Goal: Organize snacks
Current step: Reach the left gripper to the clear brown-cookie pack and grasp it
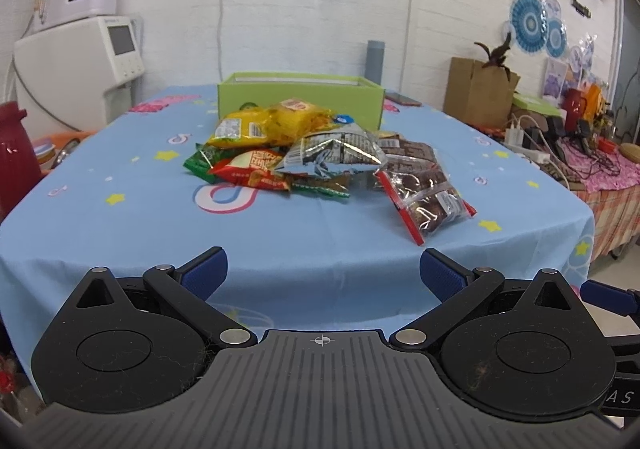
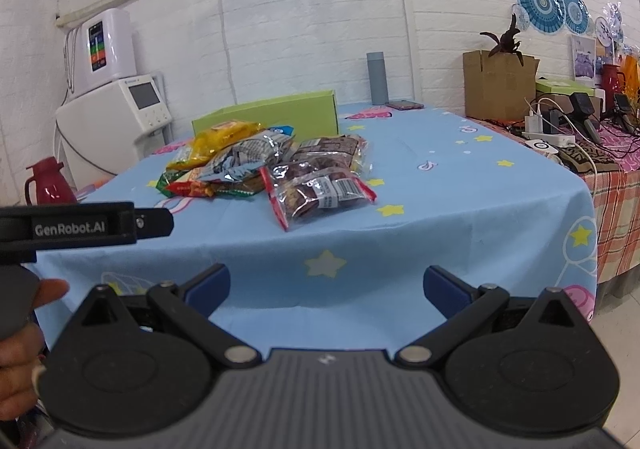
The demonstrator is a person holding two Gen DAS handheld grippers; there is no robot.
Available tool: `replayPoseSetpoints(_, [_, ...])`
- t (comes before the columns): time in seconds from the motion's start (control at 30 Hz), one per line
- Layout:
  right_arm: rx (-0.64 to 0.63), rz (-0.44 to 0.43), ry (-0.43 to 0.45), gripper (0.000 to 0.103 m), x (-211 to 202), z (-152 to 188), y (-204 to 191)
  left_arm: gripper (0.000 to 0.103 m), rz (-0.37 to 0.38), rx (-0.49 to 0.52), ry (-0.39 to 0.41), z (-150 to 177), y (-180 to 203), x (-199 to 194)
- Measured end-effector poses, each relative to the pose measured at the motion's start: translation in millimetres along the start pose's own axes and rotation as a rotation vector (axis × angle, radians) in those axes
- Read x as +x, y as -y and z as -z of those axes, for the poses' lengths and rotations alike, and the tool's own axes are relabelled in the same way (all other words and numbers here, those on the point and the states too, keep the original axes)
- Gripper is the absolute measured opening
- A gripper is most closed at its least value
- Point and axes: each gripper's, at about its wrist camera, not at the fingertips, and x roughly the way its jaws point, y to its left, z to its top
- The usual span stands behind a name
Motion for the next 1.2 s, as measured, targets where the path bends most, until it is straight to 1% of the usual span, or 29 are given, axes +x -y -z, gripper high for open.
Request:
replayPoseSetpoints(0.13, [-0.002,-0.003,0.000,0.103,-0.3,0.6,-1.4,0.095,-0.005,-0.010,-0.010,-2.6,-3.3,3.7])
replayPoseSetpoints(0.23, [-0.017,-0.009,0.002,0.103,-2.3,-0.9,-1.9,0.095,0.026,-0.004,0.013,-24.3,-6.8,9.8])
replayPoseSetpoints(0.3, [-0.029,-0.011,0.021,0.103,-5.3,-1.7,0.5,0.095,0.019,-0.043,0.041,-43.1,-10.6,17.1])
replayPoseSetpoints(0.33, [-0.030,-0.014,0.034,0.103,-5.7,-1.4,3.5,0.095,0.023,-0.047,0.037,-48.9,-10.6,24.1])
replayPoseSetpoints(0.37, [-0.022,-0.015,0.036,0.103,-4.4,-0.9,7.2,0.095,0.030,-0.040,0.014,-52.4,-9.6,33.2])
replayPoseSetpoints(0.43, [0.017,-0.005,0.014,0.103,5.5,-3.0,16.5,0.095,0.054,-0.030,-0.025,-49.0,-6.2,49.3])
replayPoseSetpoints(0.53, [0.049,-0.028,-0.040,0.103,29.9,-8.7,26.7,0.095,0.134,-0.027,-0.121,-38.5,3.0,75.1])
replayPoseSetpoints(0.6, [0.040,-0.028,-0.068,0.103,44.3,-15.3,29.4,0.094,0.174,-0.029,-0.156,-38.6,7.9,85.3])
replayPoseSetpoints(0.77, [-0.067,-0.034,-0.079,0.103,71.3,-38.9,24.9,0.095,0.222,-0.039,-0.189,-56.8,12.3,98.5])
replayPoseSetpoints(0.87, [-0.150,-0.071,-0.080,0.103,84.7,-55.6,20.7,0.095,0.254,-0.062,-0.226,-70.4,11.4,107.7])
replayPoseSetpoints(0.97, [-0.227,-0.126,-0.109,0.103,99.3,-69.8,18.4,0.095,0.281,-0.083,-0.267,-81.4,7.4,116.8])
replayPoseSetpoints(1.03, [-0.278,-0.157,-0.130,0.103,110.6,-74.9,16.9,0.095,0.304,-0.099,-0.273,-86.5,7.3,121.8])
replayPoseSetpoints(1.13, [-0.323,-0.174,-0.164,0.102,132.7,-78.6,15.4,0.095,0.295,-0.088,-0.290,-88.2,14.6,136.6])
replayPoseSetpoints(1.2, [-0.314,-0.192,-0.184,0.102,146.4,-78.5,16.0,0.092,0.277,-0.086,-0.321,-85.4,19.5,150.1])
